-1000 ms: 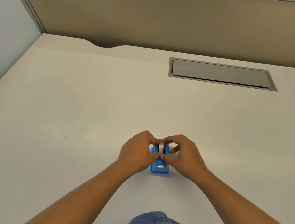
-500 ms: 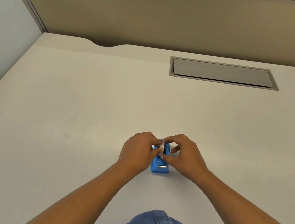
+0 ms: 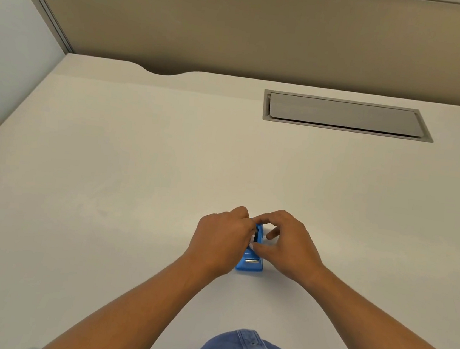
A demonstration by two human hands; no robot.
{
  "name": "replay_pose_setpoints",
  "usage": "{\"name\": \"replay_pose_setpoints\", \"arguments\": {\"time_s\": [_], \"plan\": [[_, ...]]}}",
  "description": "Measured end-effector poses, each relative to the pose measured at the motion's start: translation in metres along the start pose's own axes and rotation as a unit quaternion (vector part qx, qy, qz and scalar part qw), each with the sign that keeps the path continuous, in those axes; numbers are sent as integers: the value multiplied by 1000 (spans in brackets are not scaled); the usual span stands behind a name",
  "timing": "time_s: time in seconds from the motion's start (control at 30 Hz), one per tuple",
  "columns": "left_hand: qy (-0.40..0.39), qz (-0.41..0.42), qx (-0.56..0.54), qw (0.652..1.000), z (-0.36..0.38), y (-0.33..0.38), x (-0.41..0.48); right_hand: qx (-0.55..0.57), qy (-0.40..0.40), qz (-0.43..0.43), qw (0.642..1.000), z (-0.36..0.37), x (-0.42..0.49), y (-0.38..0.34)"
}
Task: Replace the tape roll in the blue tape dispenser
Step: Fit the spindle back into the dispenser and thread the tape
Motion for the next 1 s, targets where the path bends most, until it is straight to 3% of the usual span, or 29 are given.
{"name": "replay_pose_setpoints", "arguments": {"time_s": [0.63,1.0], "plan": [[-37,61,90,993,-3,7,3,-15,-31,4,999,-2,5,-3],[-18,36,43,998,-3,3,7,-24,-25,3,999,-1,3,-4]]}}
Point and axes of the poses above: each hand's wrist, its own x-axis towards the middle knuckle, its own z-axis out of the palm, y = z × x, the point moved 8 cm from there along x, towards the middle knuckle, and after that the axes turned 12 degrees about -z, right-handed, at the moved point
